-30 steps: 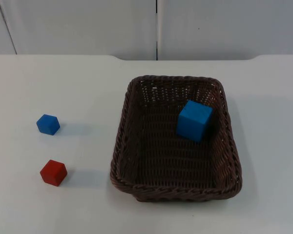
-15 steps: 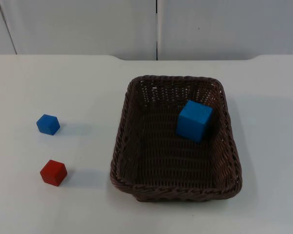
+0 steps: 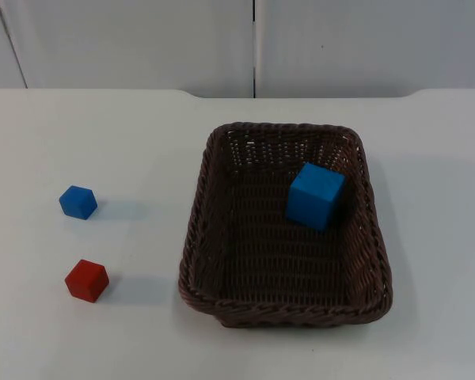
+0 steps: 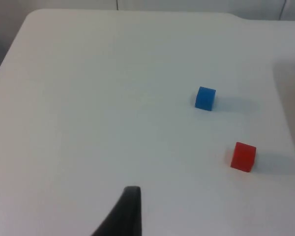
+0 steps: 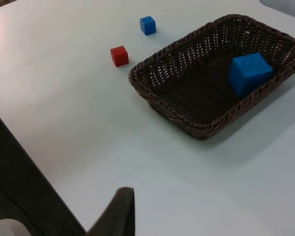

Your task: Pick up the basket with the left hand and place the largest block into the basket with the right hand.

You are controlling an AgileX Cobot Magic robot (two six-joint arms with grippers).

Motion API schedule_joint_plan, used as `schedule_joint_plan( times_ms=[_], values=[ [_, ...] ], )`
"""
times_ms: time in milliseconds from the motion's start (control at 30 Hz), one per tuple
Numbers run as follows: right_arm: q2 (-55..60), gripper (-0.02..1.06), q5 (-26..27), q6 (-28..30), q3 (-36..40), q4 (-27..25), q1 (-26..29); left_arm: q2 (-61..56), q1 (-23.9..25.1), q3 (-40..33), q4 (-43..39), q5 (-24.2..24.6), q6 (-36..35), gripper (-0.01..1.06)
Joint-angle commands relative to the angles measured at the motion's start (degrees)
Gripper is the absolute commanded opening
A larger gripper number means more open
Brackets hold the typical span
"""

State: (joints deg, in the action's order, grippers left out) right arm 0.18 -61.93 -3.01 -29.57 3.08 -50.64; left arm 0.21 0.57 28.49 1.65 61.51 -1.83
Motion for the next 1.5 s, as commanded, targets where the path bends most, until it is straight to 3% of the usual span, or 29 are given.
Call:
schedule_joint_plan(
  times_ms=[0,333,1033,1467],
  values=[
    [-0.18,1.05,0.14,0.07,0.11,0.20,0.29,-0.21,0.24,-0.26,0.48,-0.04,0.05,1.05],
    [-0.18,1.05,0.14,0.07,0.11,0.20,2.38,-0.21,0.24,-0.26,0.48,-0.04,0.05,1.05],
    [-0.18,1.05,0.14,0.07,0.11,0.20,32.50,-0.21,0.24,-0.26,0.48,-0.04,0.05,1.05],
    [-0.18,1.05,0.14,0.07,0.11,0.05,42.84,-0.21,0.24,-0.26,0.48,-0.04,0.05,1.05]
  ],
)
